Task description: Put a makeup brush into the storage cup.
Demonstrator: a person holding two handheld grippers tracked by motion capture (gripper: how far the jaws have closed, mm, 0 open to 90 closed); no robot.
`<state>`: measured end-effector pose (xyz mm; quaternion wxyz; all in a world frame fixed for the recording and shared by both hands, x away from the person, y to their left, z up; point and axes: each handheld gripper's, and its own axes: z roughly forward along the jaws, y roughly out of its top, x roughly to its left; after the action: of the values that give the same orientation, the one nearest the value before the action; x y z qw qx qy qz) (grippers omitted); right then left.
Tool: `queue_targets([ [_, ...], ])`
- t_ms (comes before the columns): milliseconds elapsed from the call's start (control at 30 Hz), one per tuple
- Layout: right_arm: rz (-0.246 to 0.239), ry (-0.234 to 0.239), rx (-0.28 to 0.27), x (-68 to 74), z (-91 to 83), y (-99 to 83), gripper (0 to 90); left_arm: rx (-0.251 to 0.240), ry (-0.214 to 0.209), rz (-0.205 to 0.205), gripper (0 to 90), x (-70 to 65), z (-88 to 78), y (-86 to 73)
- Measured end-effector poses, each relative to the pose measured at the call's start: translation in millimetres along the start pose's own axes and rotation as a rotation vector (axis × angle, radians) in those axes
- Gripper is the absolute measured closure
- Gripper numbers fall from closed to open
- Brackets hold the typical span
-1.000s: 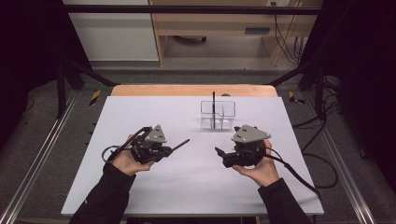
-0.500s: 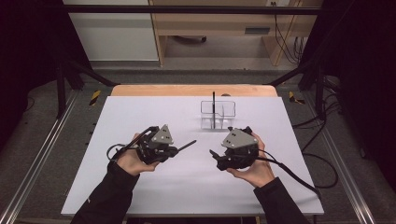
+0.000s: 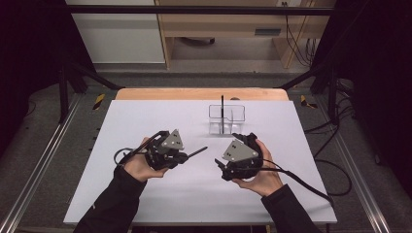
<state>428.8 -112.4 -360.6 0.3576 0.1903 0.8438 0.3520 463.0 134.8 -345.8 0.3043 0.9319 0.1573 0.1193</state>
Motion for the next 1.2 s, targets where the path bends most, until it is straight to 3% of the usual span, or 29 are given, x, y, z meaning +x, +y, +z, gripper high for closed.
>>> queue_targets([
  [233, -0.061, -0.011, 0.012, 7.7, 3.2, 2.5, 11.2, 0.001, -0.012, 0.020, 83.3, -3.7, 1.5, 4.5],
  [700, -0.123, -0.006, 0.037, 17.2, 8.7, 2.2, 12.6, 0.026, -0.056, 0.065, 83.3, -9.7, 10.2, 15.0],
  [1033, -0.193, -0.003, 0.068, 24.9, 13.6, 3.6, 13.6, 0.053, -0.072, 0.100, 83.3, -14.7, 14.8, 22.1],
  [1200, -0.202, 0.007, 0.076, 28.1, 16.3, 2.5, 15.0, 0.063, -0.084, 0.112, 83.3, -17.3, 17.1, 24.0],
])
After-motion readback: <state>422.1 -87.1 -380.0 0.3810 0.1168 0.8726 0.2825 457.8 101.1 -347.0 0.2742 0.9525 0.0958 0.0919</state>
